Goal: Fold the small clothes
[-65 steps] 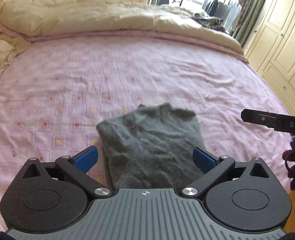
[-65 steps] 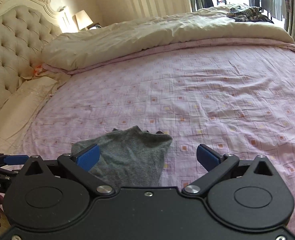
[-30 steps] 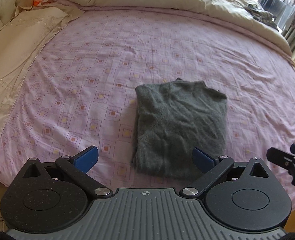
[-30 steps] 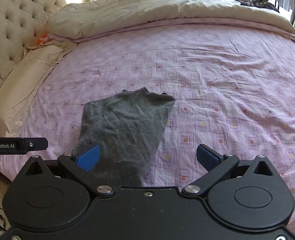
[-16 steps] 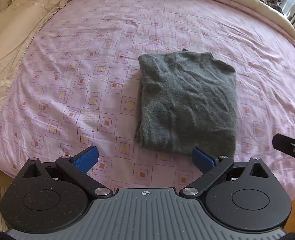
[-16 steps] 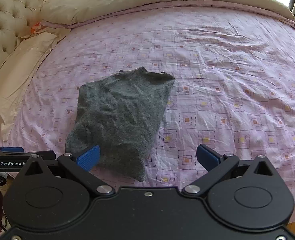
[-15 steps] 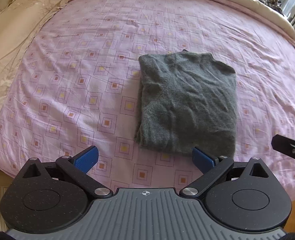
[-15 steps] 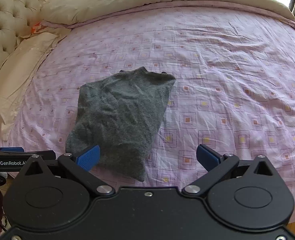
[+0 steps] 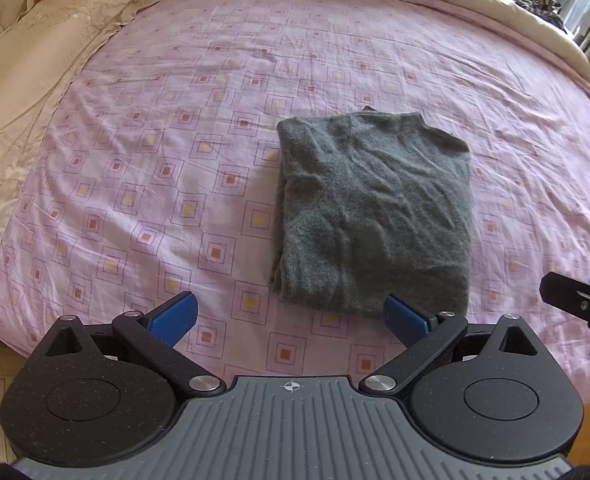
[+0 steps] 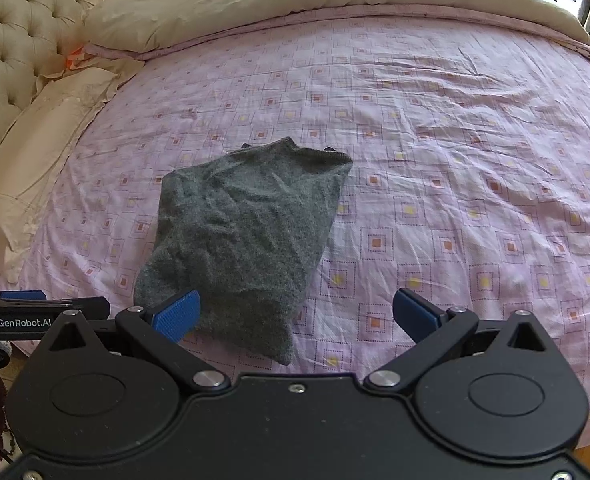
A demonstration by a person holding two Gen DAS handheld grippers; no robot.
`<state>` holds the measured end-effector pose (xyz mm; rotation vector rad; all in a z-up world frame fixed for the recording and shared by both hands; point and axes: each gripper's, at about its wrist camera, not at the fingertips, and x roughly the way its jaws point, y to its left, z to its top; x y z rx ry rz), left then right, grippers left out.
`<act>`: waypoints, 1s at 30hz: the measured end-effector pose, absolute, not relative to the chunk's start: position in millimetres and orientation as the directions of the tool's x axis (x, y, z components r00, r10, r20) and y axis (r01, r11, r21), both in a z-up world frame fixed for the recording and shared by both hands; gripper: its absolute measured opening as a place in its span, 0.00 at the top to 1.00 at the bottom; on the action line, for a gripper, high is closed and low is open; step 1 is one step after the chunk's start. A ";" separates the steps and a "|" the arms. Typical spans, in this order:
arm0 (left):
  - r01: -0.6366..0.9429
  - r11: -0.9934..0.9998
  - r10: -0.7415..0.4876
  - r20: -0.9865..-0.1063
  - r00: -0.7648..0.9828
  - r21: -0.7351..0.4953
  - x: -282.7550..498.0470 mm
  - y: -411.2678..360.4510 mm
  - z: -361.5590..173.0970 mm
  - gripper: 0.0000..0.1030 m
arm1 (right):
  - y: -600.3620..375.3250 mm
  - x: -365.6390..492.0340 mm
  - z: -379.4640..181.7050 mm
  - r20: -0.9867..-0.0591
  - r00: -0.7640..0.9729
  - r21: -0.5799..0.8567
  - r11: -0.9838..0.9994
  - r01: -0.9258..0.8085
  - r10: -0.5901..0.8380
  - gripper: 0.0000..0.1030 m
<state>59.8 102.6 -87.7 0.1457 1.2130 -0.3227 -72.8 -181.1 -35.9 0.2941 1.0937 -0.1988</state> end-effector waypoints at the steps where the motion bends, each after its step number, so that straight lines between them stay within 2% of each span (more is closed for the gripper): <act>1: 0.316 0.947 -0.166 -0.937 0.309 -0.064 60.0 103.4 -88.6 0.02 | -181.1 -73.1 -35.7 -0.894 0.448 0.137 0.944 0.302 -0.014 0.01; 3: 0.309 0.949 -0.164 -0.939 0.303 -0.066 60.0 104.2 -90.3 0.03 | -181.5 -72.7 -35.9 -0.894 0.447 0.135 0.944 0.301 -0.015 0.01; 5: 0.308 0.950 -0.155 -0.942 0.297 -0.059 59.5 104.5 -92.1 0.11 | -181.4 -73.2 -35.9 -0.895 0.446 0.135 0.944 0.301 -0.014 0.01; 23: 0.312 0.950 -0.113 -0.958 0.265 -0.025 56.6 101.7 -105.5 0.11 | -178.5 -73.4 -41.8 -0.899 0.438 0.152 0.940 0.306 0.003 0.01; 30: 0.314 0.949 -0.100 -0.960 0.261 -0.013 55.9 98.8 -109.7 0.11 | -180.0 -71.2 -51.0 -0.923 0.383 0.110 0.935 0.337 -0.029 0.01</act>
